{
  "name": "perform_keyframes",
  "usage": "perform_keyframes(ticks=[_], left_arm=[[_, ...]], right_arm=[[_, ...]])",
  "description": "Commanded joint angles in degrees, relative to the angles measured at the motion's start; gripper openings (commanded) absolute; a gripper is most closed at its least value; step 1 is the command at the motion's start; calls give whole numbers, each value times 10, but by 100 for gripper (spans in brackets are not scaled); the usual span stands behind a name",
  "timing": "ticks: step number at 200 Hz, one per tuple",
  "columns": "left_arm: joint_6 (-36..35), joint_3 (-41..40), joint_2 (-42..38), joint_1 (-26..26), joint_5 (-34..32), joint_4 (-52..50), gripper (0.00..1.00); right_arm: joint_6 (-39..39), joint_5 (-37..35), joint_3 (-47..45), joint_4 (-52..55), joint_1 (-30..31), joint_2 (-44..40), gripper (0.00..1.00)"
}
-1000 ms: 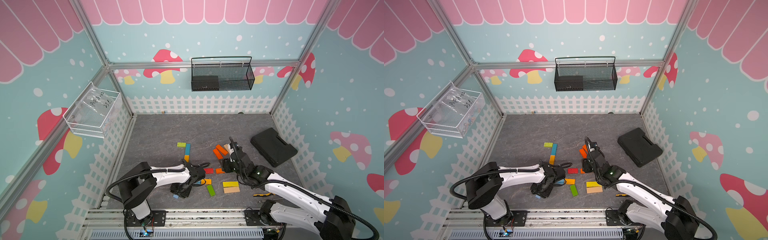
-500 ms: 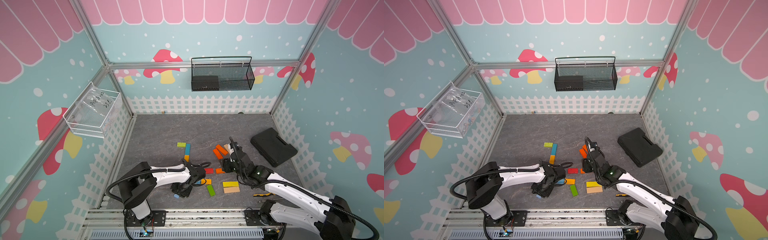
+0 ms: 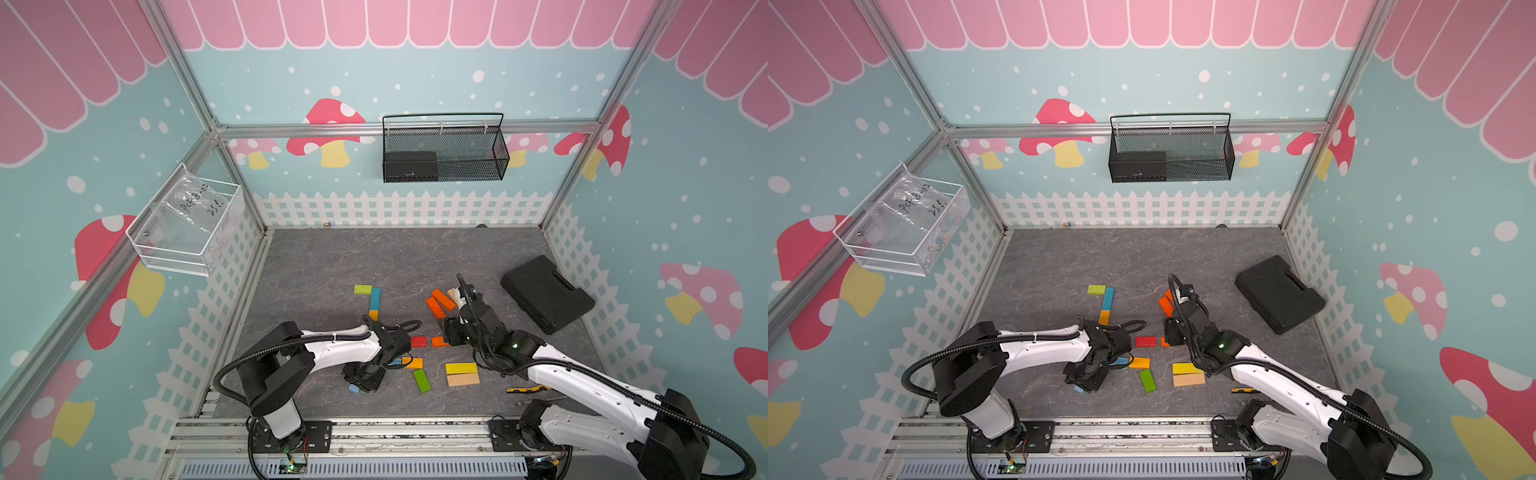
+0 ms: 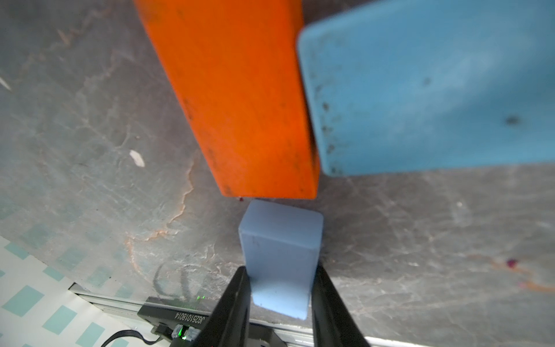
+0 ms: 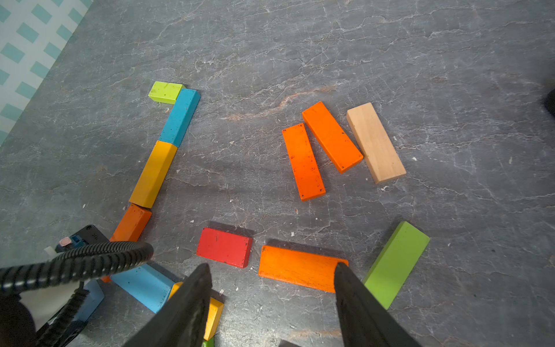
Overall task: Assemble a giraffe with building blocks
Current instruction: Assemble the building block at the center of the board.
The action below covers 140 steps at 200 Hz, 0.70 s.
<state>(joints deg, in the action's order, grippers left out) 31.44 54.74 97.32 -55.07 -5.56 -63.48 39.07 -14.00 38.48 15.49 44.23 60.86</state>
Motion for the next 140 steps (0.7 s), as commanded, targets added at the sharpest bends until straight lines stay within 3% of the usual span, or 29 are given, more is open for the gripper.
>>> perform_keyframes(ticks=[1, 140], left_arm=[[-11, 9, 10, 9, -19, 36, 34], [-25, 12, 15, 18, -23, 50, 37]], right_arm=[[5, -8, 8, 10, -3, 5, 67], [6, -9, 10, 12, -3, 3, 67]])
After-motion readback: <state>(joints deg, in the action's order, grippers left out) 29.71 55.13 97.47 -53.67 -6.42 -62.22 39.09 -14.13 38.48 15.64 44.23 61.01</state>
